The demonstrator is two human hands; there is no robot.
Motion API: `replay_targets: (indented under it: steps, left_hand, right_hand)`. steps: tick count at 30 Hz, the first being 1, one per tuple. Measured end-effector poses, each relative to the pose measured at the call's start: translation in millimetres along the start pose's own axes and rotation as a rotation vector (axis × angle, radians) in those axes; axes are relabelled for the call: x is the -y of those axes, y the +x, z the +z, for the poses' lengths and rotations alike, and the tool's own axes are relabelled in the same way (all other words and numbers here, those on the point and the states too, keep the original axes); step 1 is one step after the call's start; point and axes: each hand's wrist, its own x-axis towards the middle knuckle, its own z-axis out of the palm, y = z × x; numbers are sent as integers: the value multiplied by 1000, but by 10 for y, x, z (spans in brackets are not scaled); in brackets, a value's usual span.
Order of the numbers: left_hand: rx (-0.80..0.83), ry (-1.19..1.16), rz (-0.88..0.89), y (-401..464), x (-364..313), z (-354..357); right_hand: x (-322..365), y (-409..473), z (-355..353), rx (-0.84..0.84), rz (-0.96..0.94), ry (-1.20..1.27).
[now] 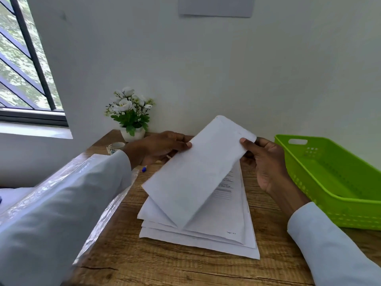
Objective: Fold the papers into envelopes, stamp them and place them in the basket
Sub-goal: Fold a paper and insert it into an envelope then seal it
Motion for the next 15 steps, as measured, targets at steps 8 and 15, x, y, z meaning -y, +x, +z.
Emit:
replay_targets:
  steps: [8, 15]
  left_hand:
    - [0, -128, 59, 20, -160, 322]
    - [-202, -348, 113, 148, 81, 462]
  right_hand:
    - [4, -26, 46, 196, 122, 45]
    - [-35, -27, 35, 166, 90, -8]
